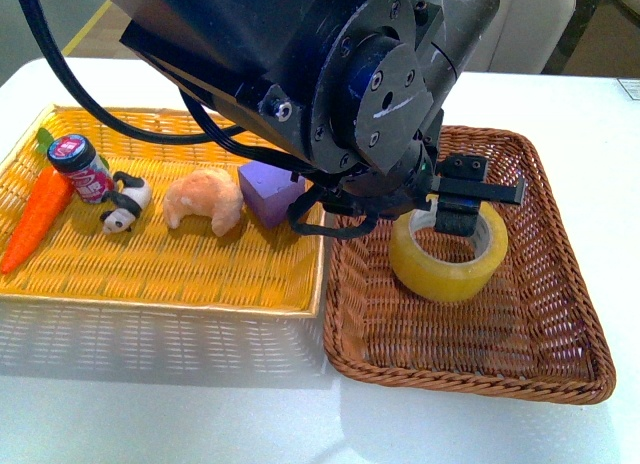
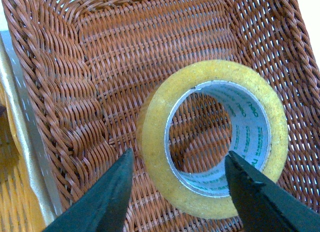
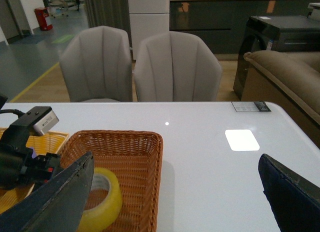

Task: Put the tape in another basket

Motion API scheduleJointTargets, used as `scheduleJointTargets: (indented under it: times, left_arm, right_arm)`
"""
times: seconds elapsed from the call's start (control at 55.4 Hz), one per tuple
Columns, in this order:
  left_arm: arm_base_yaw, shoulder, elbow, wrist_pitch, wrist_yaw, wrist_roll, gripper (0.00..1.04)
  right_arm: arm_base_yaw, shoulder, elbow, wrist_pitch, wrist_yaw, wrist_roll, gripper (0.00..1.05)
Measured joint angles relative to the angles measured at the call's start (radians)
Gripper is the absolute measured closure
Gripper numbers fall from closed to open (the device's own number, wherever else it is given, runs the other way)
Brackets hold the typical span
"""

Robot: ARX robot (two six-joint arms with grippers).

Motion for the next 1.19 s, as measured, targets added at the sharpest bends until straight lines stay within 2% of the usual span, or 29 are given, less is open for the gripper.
scheduleJointTargets:
  times: [0.235,0.47,0.813,0.867,0.921,0.975,1.029,1.192]
  left_arm:
    - [0.019,-0.12,-0.16,0.113,0.014,0.002,0.08]
    - [0.114,-0.426,-0.453,0.277,0.035,0.023,0.09]
    - [0.331,-0.843,-0.81,0.35,0.117,0.032,0.09]
    - [0.319,-0.806,-0.878,0.597,-0.093,0.111,0.18]
    - [0.32,-0.781,-0.956,0.811,-0.242,0.195,0.27]
    - [0.339,-0.785,-1.033,0.96,-0.328,0.241,0.36]
    - [0.367,-0.817,-1.077,1.038,-0.335,0.274,0.45]
    - [0.426,-0.962,-1.161,1.026,-0.274,0.313,0.72]
  right_arm:
    - [0.0,0.0,0.0,0.0,0.0,0.0,0.09]
    - [0.0,0.0,0.0,0.0,0.0,0.0,0.09]
    - [0.0,0.0,0.0,0.0,0.0,0.0,0.09]
    - [0.0,0.0,0.0,0.0,0.0,0.0,0.09]
    - [0.0,0.0,0.0,0.0,-0.004,0.0,0.09]
    - [0.0,0.0,0.0,0.0,-0.003,0.0,0.09]
    - [0.0,0.0,0.0,-0.001,0.0,0.0,0.09]
    - [0.0,-0.001,0.0,-0.001,0.0,0.0,0.09]
